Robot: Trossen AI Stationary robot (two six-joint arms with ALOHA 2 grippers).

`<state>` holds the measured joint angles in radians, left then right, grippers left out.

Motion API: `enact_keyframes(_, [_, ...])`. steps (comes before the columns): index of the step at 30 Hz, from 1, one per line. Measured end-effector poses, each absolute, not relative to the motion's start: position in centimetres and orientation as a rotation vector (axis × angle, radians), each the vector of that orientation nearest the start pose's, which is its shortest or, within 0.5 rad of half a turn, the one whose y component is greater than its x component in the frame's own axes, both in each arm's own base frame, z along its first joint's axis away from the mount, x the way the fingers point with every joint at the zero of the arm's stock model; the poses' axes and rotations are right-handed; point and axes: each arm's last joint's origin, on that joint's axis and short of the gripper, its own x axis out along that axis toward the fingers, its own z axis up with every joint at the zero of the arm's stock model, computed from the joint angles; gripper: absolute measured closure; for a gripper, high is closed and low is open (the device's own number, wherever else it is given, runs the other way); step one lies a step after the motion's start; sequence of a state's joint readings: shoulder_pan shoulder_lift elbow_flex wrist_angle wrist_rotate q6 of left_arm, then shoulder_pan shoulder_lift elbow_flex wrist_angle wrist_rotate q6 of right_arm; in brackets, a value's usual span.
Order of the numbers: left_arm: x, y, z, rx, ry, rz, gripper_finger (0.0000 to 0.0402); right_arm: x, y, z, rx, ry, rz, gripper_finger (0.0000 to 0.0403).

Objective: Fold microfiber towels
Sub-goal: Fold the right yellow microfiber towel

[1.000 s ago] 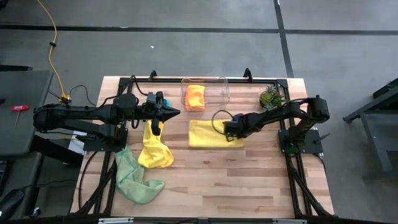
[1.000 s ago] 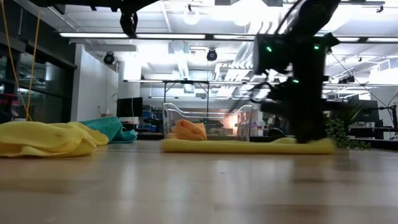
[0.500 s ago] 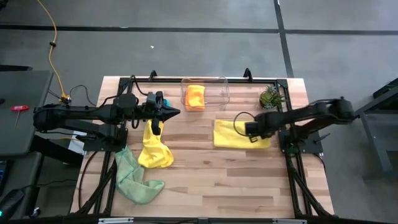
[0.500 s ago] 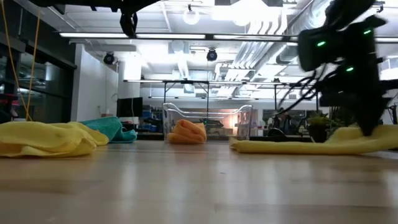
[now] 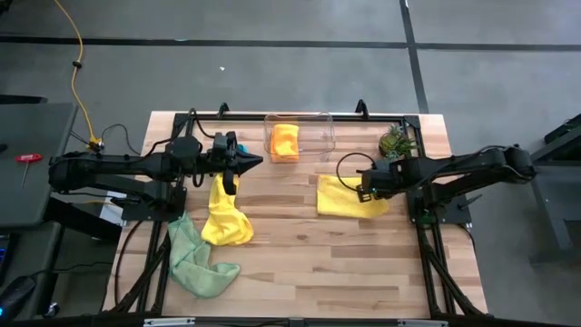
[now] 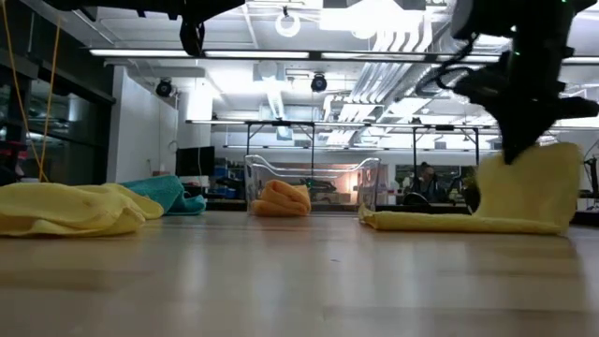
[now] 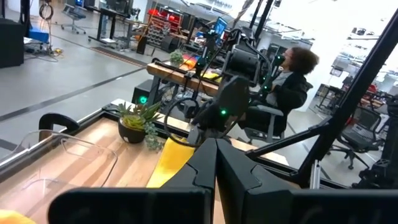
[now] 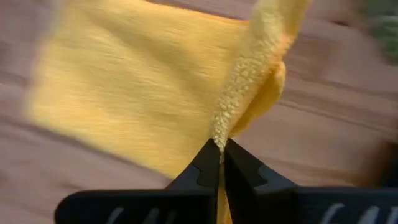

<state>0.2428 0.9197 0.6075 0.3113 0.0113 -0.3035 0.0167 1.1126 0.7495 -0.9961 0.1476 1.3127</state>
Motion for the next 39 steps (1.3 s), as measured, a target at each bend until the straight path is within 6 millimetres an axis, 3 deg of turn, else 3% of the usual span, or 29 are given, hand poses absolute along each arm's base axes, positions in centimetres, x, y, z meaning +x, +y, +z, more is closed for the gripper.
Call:
enact_keyframes(8, [20.2,5.0,29.5,-0.303,-0.034,0.229,0.0401,19.8,0.0,22.4,1.092,0.751,-0.897,0.0403])
enact_keyframes(16, [20.2,5.0,29.5,-0.303,-0.034,0.23,0.0401,21.3,0.0,22.5,1.145,0.639,-0.857,0.0403])
enact_keyframes(32, [20.2,5.0,29.5,-0.303,-0.03,0.231,0.0402,25.6,0.3,17.9,1.163,0.718,-0.868,0.04])
enact_keyframes(39, [20.2,5.0,29.5,-0.303,-0.028,0.231,0.0402,26.8,0.2,16.9,1.182,0.69,-0.845,0.0364])
